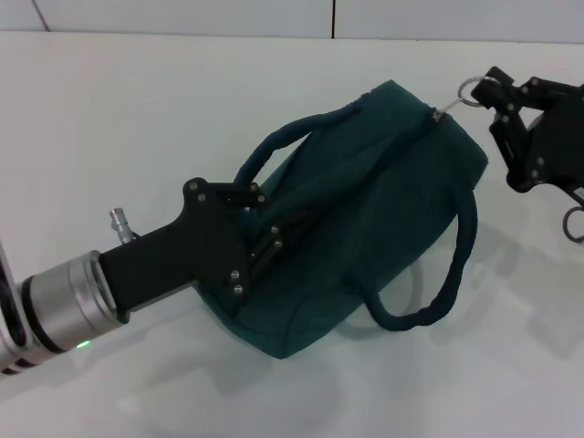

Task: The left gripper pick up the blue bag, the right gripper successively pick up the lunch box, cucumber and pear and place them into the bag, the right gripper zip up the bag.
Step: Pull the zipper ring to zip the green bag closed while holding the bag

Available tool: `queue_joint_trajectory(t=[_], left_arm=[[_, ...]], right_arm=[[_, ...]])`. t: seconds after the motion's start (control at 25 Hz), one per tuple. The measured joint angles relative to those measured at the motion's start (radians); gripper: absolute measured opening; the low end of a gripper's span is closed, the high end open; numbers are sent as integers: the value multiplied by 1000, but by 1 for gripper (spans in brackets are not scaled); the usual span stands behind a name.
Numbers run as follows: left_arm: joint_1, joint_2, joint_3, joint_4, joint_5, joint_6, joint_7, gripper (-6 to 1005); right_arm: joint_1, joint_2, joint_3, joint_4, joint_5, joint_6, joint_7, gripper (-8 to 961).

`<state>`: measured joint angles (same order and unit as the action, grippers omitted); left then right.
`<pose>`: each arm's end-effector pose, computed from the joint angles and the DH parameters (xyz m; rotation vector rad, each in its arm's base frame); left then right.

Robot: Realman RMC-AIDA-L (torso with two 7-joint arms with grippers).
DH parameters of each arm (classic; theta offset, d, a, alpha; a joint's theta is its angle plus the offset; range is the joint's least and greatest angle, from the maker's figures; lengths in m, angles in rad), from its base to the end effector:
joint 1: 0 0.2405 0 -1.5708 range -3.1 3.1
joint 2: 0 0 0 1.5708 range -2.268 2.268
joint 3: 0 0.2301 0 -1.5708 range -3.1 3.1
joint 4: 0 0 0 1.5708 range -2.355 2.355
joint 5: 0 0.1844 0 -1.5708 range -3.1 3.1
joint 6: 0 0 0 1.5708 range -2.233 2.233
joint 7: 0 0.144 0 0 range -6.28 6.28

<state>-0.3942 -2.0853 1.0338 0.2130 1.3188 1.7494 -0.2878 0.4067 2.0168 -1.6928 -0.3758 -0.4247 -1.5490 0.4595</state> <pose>-0.2165 0.2295 -0.0178 -2.3290 0.2315 -1.1100 0.1907 0.2805 0.0127 -2.1247 -0.0348 1.2337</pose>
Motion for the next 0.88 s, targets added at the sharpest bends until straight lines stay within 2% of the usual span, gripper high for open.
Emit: queue_joint_trajectory(t=[0.88], left_arm=[[37, 11, -38, 29, -27, 1, -7, 111]], right_arm=[[10, -2, 63, 55, 8, 166, 87, 33]])
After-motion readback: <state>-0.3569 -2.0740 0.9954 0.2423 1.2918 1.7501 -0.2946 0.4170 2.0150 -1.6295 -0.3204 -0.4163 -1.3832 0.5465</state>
